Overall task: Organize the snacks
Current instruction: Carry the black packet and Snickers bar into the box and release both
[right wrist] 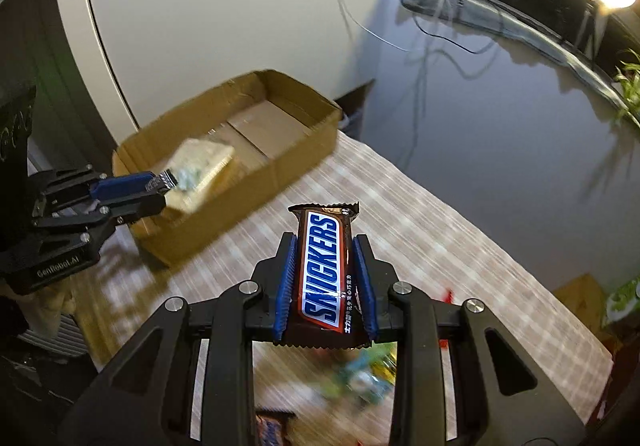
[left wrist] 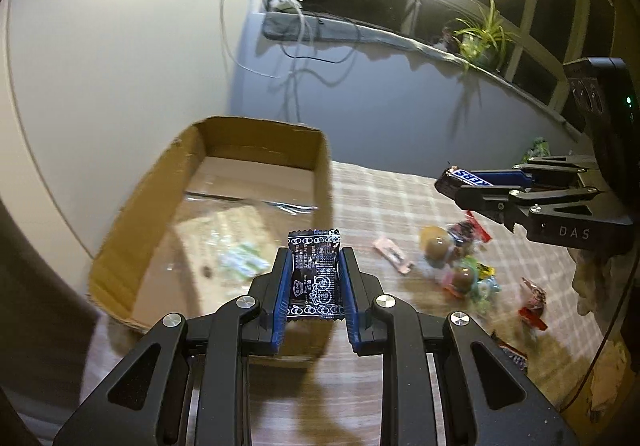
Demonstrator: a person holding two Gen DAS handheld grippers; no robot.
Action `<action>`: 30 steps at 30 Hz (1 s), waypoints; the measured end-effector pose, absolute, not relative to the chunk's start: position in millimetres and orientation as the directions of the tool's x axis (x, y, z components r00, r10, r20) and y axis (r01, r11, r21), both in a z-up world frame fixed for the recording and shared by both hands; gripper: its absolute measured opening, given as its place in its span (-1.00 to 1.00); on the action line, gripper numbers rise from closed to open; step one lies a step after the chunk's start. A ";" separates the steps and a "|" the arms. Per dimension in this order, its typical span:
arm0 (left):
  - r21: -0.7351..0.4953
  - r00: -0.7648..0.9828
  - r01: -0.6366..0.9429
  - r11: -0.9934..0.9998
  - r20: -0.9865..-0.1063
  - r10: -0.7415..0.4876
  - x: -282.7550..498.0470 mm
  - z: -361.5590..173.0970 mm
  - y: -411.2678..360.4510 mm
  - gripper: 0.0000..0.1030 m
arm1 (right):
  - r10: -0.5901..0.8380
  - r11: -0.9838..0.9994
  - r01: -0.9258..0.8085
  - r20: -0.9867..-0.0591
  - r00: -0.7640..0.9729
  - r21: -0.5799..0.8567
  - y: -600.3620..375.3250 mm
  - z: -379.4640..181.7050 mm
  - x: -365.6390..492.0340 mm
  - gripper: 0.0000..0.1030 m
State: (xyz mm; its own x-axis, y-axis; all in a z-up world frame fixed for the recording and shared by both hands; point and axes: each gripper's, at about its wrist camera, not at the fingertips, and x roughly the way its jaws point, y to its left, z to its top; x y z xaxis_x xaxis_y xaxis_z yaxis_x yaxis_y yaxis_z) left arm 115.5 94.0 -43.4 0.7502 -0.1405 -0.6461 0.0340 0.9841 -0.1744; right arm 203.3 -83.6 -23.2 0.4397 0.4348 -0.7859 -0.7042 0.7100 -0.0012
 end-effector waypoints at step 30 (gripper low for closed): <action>-0.194 0.738 -0.060 0.979 -0.669 -0.088 132.3 -61.3 151.7 -0.51 | 0.479 0.619 -0.785 -0.810 0.338 0.038 50.7 -55.8 238.4 -0.42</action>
State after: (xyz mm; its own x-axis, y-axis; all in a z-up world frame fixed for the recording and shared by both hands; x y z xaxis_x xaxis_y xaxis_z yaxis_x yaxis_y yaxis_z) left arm 132.3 151.7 -61.3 0.7379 -0.0876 -0.6692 -0.0595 0.9792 -0.1938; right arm 238.4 50.7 -55.8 0.3385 0.4793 -0.8097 -0.7846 0.6188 0.0384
